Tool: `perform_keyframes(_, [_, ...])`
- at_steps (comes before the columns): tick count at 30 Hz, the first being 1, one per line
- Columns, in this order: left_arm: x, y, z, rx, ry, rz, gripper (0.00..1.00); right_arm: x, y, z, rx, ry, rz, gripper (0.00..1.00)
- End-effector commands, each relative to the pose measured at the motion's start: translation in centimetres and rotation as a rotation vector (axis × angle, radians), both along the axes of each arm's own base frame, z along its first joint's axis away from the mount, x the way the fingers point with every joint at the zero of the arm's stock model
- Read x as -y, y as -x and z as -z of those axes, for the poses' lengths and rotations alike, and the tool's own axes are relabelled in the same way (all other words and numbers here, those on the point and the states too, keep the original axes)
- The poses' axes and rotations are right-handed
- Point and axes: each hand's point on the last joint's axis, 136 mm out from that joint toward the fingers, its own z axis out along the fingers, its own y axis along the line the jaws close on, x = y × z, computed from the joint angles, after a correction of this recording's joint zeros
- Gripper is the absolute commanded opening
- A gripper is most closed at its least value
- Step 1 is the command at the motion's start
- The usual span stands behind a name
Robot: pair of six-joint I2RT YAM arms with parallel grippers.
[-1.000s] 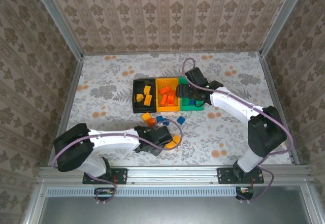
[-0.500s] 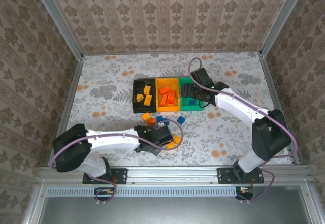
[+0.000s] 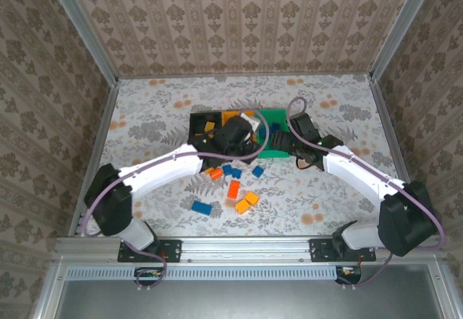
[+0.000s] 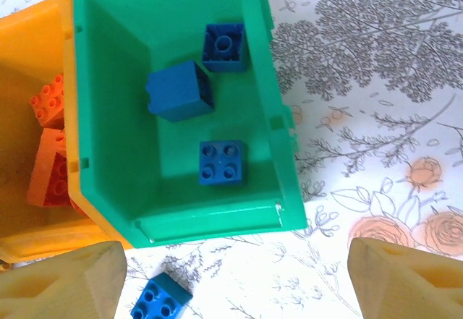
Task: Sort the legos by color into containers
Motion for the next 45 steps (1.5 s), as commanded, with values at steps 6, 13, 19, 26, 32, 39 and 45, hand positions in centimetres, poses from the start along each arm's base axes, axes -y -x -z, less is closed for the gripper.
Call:
perform_keyframes(6, [5.8,-6.1,-1.0,-0.001,0.156,0.06,0.35,1.7,1.0,-0.3,0.019,0.014,0.057,0.82])
perform_keyframes(13, [7.0,-9.5,0.4,-0.046,0.161,0.017,0.5,1.8,1.6,-0.5,0.025,0.0,0.057,0.82])
perform_keyframes(19, [6.6,-10.1,-2.2,-0.041,0.222,-0.011,0.74,1.8,1.7,-1.2,0.036,-0.004,0.048,0.82])
perform_keyframes(26, [2.1,-5.7,-5.6,-0.017,0.27,-0.042,0.96,1.3,1.5,-1.6,0.045,-0.023,0.028,0.82])
perform_keyframes(32, [-3.8,0.2,-3.2,-0.094,0.199,-0.089,1.0,0.0,1.2,-0.7,0.02,-0.043,-0.012,0.82])
perform_keyframes(39, [-11.9,8.0,4.0,-0.322,0.034,-0.186,1.0,-0.9,1.2,0.2,0.002,-0.036,-0.048,0.82])
perform_keyframes(45, [-16.9,14.0,8.7,-0.482,-0.05,-0.266,1.0,-1.4,0.9,0.9,-0.009,-0.033,-0.06,0.82])
